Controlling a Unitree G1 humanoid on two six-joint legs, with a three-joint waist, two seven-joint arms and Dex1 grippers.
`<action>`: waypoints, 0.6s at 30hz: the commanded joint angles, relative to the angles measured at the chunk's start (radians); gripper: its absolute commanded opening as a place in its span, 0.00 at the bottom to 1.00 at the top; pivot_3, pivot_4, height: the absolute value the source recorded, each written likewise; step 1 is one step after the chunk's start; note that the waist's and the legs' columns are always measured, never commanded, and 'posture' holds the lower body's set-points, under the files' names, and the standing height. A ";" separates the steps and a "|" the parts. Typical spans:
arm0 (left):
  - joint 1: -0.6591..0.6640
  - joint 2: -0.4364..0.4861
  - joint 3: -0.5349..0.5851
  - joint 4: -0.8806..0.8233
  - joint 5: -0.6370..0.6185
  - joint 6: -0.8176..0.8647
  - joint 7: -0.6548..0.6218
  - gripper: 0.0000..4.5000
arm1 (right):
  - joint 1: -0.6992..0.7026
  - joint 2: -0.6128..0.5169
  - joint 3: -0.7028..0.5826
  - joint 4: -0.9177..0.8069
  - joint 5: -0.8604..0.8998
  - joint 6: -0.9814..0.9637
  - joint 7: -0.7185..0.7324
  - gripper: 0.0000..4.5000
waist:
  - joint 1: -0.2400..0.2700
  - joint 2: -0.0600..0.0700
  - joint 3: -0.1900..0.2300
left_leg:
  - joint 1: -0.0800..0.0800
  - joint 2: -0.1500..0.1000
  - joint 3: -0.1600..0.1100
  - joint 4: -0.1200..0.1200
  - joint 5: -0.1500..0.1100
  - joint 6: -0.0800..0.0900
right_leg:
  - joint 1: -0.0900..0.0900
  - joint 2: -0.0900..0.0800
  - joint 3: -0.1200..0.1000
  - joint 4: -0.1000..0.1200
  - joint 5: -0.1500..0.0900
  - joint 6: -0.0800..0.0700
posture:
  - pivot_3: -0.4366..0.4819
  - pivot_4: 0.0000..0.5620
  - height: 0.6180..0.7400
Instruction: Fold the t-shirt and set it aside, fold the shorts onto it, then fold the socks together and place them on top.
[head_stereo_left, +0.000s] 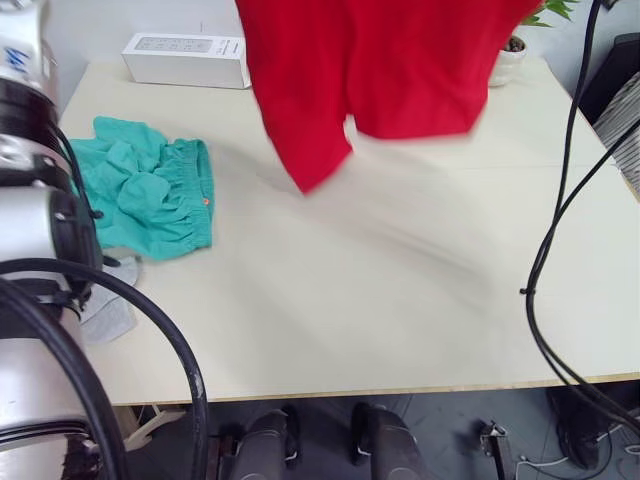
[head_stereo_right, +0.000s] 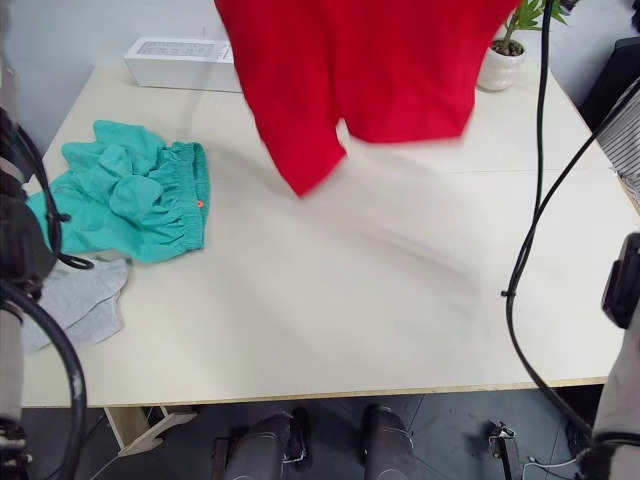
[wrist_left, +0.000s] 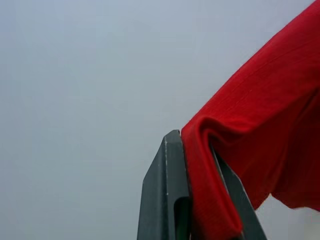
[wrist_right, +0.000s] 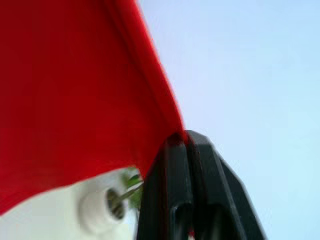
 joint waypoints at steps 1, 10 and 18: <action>-0.027 0.061 0.021 0.023 0.000 -0.137 -0.062 0.00 | -0.028 -0.072 0.003 0.091 -0.066 -0.097 -0.091 0.01 | 0.001 0.000 0.000 | 0.000 -0.001 0.001 0.000 -0.001 0.001 | 0.000 -0.002 -0.003 0.000 0.000 0.001 | 0.48 0.27 1.00; 0.479 0.065 0.011 -0.208 -0.138 -0.128 -0.582 0.00 | 0.496 -0.109 -0.009 -0.077 0.045 -0.136 0.253 0.01 | -0.003 0.000 0.000 | 0.007 -0.004 0.011 0.015 0.002 0.013 | 0.020 -0.008 -0.008 -0.005 0.003 0.008 | 0.48 0.27 1.00; 1.333 0.269 0.088 -1.167 -0.438 0.600 -0.849 0.00 | 1.375 -0.164 -0.120 -0.892 0.125 0.306 0.362 0.01 | -0.008 0.004 0.002 | 0.006 -0.003 0.002 0.023 0.001 0.012 | 0.015 -0.010 -0.004 0.008 0.004 0.006 | 0.48 0.27 1.00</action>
